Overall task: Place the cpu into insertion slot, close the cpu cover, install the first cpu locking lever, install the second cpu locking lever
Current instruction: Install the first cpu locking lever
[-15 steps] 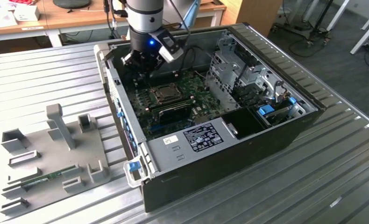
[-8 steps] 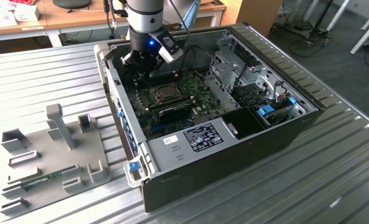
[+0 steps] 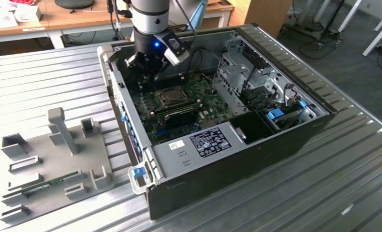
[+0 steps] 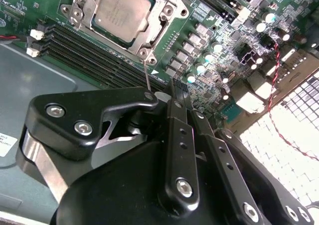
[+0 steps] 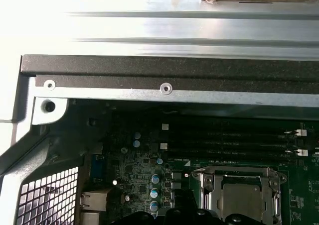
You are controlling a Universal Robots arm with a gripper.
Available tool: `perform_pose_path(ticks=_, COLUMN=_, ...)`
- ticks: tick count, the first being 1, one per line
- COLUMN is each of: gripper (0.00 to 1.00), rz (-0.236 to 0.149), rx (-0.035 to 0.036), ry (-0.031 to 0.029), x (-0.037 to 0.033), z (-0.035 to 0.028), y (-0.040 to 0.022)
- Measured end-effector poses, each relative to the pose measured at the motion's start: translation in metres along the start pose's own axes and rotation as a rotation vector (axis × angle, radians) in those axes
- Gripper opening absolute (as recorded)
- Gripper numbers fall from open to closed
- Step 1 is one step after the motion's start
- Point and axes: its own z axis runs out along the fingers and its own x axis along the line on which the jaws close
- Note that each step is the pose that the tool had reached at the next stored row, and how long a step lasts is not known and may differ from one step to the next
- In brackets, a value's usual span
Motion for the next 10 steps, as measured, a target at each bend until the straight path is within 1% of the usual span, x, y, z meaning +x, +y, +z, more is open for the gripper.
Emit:
perform_pose_path(ticks=2, gripper=0.1, rz=0.0, rx=0.0, ry=-0.002, x=0.0024, z=0.0, y=0.0001)
perform_pose_path(ticks=5, gripper=0.1, rz=0.0, rx=-0.0007, ry=-0.0036, x=0.0036, z=0.0, y=0.0002)
perform_pose_path(ticks=6, gripper=0.1, rz=-0.001, rx=-0.0048, ry=-0.0046, x=0.0037, z=0.0, y=0.0001)
perform_pose_path(ticks=7, gripper=0.1, rz=-0.001, rx=-0.0139, ry=-0.0059, x=0.0038, z=0.0001, y=0.0001)
perform_pose_path(ticks=8, gripper=0.1, rz=0.0, rx=-0.025, ry=-0.0077, x=0.0039, z=0.0001, y=0.0002)
perform_pose_path(ticks=9, gripper=0.1, rz=0.0, rx=-0.0299, ry=-0.0084, x=0.0039, z=0.0001, y=0.0002)
perform_pose_path(ticks=10, gripper=0.1, rz=0.0, rx=-0.0301, ry=-0.0085, x=0.0039, z=0.0001, y=0.0002)
